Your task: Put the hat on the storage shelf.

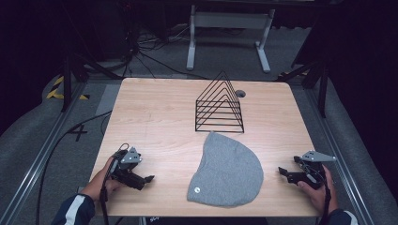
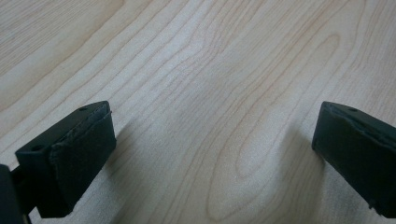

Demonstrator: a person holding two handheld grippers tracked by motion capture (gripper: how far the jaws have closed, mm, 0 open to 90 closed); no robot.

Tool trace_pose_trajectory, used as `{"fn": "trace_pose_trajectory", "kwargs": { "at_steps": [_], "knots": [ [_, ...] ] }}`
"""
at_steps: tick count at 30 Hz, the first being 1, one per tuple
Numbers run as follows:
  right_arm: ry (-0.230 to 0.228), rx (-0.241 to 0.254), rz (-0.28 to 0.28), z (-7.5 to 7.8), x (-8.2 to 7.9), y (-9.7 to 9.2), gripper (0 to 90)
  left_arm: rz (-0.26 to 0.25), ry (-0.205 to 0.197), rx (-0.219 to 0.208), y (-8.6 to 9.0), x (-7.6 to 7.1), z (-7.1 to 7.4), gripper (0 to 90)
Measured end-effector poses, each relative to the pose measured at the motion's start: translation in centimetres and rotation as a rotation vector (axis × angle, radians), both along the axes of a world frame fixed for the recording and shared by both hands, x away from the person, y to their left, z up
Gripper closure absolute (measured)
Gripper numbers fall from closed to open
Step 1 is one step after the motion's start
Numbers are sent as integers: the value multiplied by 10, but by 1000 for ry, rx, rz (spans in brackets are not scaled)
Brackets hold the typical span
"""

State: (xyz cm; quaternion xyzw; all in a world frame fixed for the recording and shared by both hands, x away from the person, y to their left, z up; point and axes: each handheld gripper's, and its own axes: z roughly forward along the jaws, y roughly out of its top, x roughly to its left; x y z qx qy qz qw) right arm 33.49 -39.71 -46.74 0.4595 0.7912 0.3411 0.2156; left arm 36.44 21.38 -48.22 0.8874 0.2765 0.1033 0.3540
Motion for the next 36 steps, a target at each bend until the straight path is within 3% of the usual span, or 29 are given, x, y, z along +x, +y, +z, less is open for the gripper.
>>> {"fn": "trace_pose_trajectory", "kwargs": {
  "at_steps": [8,13,15,17,18,19,21,22,25,27,30,33,35,36],
  "knots": [
    [-1,1,-5,0,0,0,148,-22,17,32,-4,3,4,32],
    [2,-5,-13,0,1,2,149,-84,40,55,-4,12,11,122],
    [11,-8,-7,1,2,2,155,-86,31,53,-5,14,12,203],
    [28,-20,-2,3,3,2,164,-105,34,51,-8,17,13,229],
    [44,-28,-1,5,4,2,184,-113,36,25,-11,20,15,229],
    [59,-36,9,8,4,4,275,-116,28,6,-13,21,17,264],
    [43,4,69,12,0,9,335,-124,-5,-27,-21,25,24,340],
    [43,4,69,12,0,9,335,-124,-5,-27,-21,25,24,351],
    [10,28,109,24,-7,25,460,-152,-47,-20,-36,33,33,404],
    [-31,43,171,34,-14,46,561,-170,-41,-30,-46,36,36,422],
    [-51,68,252,39,-19,72,646,-199,-55,-36,-65,42,40,439],
    [-47,76,340,38,-20,100,735,-239,-85,-20,-86,47,44,458],
    [-33,81,396,37,-21,118,781,-260,-78,-15,-101,50,44,464],
    [-31,77,454,34,-24,137,819,-284,-94,0,-114,53,46,475]
  ]
}}
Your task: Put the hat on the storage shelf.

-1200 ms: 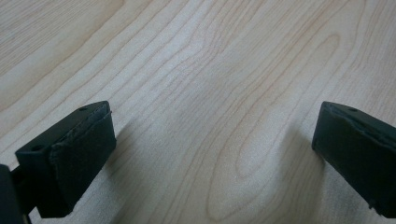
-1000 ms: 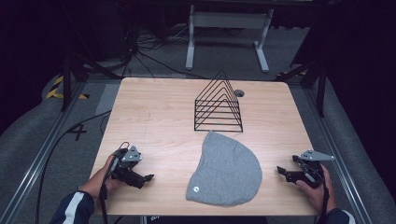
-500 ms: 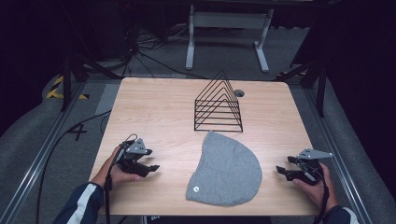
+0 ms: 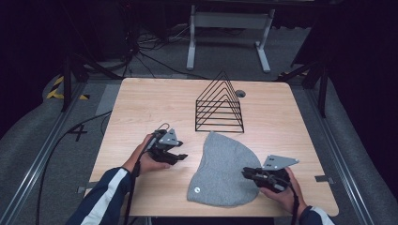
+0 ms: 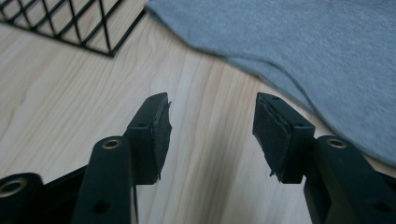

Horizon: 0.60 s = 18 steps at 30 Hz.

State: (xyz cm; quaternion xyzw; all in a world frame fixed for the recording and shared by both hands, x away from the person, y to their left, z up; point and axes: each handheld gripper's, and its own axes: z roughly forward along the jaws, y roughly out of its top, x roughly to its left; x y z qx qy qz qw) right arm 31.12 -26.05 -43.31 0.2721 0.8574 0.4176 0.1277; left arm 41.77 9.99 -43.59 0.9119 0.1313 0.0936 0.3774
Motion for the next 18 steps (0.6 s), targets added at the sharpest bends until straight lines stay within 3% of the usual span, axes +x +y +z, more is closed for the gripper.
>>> {"fn": "trace_pose_trajectory", "kwargs": {
  "at_steps": [4,5,10,14,18],
  "knots": [
    [10,-9,92,-4,-8,32,836,-23,-20,9,-20,4,1,499],
    [21,-5,130,-7,-11,45,841,-34,-2,-3,-37,9,-3,507],
    [46,-52,232,-21,-21,79,853,-55,-25,26,-71,15,-10,525],
    [64,-71,268,-27,-26,90,865,-56,-27,25,-87,20,-15,539],
    [81,-83,272,-32,-28,91,866,-72,-34,71,-99,24,-23,546]
  ]
}}
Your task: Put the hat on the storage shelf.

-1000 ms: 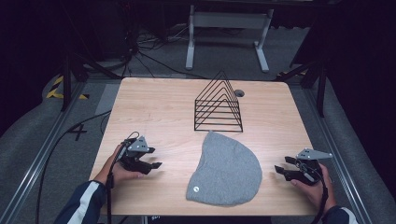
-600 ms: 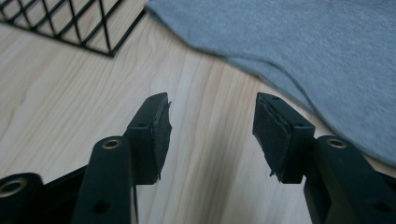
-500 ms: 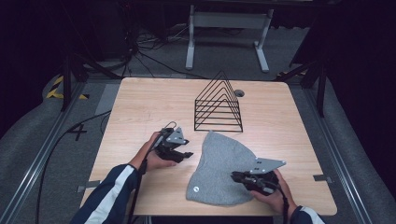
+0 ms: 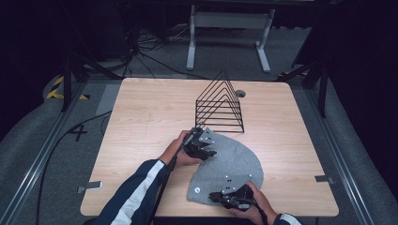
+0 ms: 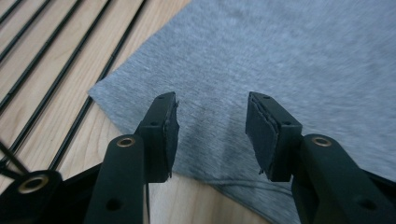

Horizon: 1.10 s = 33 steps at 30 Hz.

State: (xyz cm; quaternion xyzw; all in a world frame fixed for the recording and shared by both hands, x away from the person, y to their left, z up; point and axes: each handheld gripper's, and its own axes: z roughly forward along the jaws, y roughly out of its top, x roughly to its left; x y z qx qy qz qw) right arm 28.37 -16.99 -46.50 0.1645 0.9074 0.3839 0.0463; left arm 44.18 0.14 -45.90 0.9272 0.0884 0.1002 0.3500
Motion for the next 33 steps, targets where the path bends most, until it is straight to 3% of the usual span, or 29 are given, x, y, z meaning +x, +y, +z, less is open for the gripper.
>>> {"fn": "trace_pose_trajectory", "kwargs": {
  "at_steps": [4,5,11,15,19,23,28,33],
  "knots": [
    [0,-8,-4,1,0,-6,868,5,24,-17,3,-2,-2,578],
    [0,-13,-6,1,0,-8,869,-3,15,6,6,-3,0,583],
    [18,-26,-36,3,3,-25,874,5,18,45,27,-18,2,639],
    [2,-56,-90,6,11,-42,869,3,28,72,46,-35,3,649],
    [-16,-67,-161,7,22,-60,868,0,64,43,59,-52,1,649],
    [-8,-61,-234,8,34,-73,869,-5,83,36,58,-68,0,653],
    [-45,-90,-309,9,45,-81,869,-3,104,21,50,-81,-1,669],
    [-57,-100,-339,9,51,-85,869,-3,125,-5,43,-89,-3,672]
  ]
}}
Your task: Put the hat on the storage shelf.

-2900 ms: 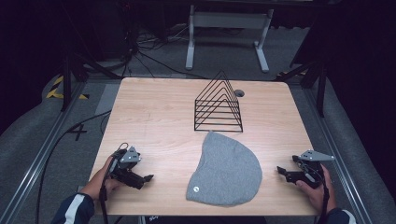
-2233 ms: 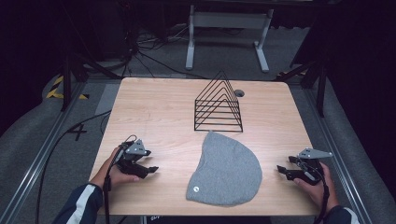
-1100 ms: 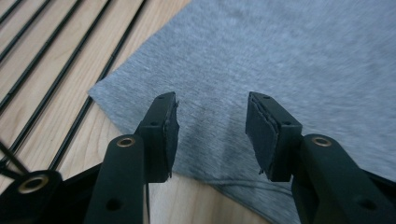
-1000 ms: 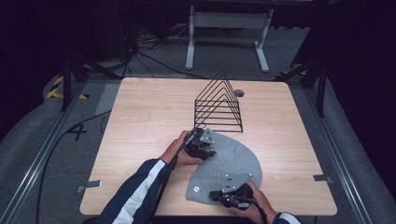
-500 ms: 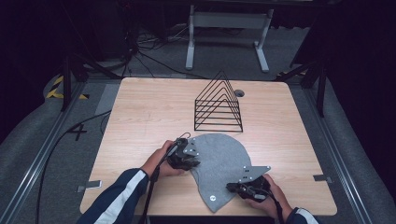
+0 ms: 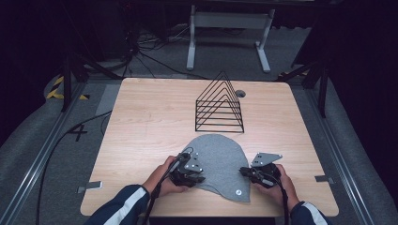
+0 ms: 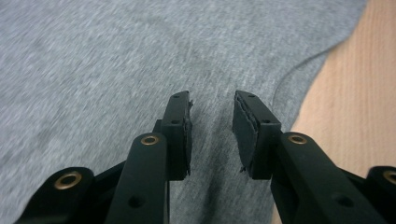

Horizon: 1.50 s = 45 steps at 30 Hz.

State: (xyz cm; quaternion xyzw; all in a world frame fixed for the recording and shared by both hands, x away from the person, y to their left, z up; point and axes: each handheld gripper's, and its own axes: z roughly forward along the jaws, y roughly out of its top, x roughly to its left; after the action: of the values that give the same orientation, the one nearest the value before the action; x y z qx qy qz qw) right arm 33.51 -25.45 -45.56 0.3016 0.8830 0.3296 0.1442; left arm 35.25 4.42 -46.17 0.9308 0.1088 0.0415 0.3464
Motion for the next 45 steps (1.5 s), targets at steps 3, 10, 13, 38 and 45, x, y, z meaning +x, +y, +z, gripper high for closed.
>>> {"fn": "trace_pose_trajectory", "kwargs": {
  "at_steps": [3,10,13,38,45],
  "knots": [
    [-6,-7,-26,0,5,-2,869,-18,-4,-13,-3,-3,-1,672],
    [-9,-5,-62,3,13,-6,763,38,-53,-11,8,1,7,568],
    [-26,37,-102,9,20,-13,686,152,-74,-62,28,19,15,458],
    [38,25,-160,-2,66,6,393,303,18,-65,43,82,-7,313],
    [48,41,-135,0,62,9,650,286,35,-68,42,76,-4,535]
  ]
}}
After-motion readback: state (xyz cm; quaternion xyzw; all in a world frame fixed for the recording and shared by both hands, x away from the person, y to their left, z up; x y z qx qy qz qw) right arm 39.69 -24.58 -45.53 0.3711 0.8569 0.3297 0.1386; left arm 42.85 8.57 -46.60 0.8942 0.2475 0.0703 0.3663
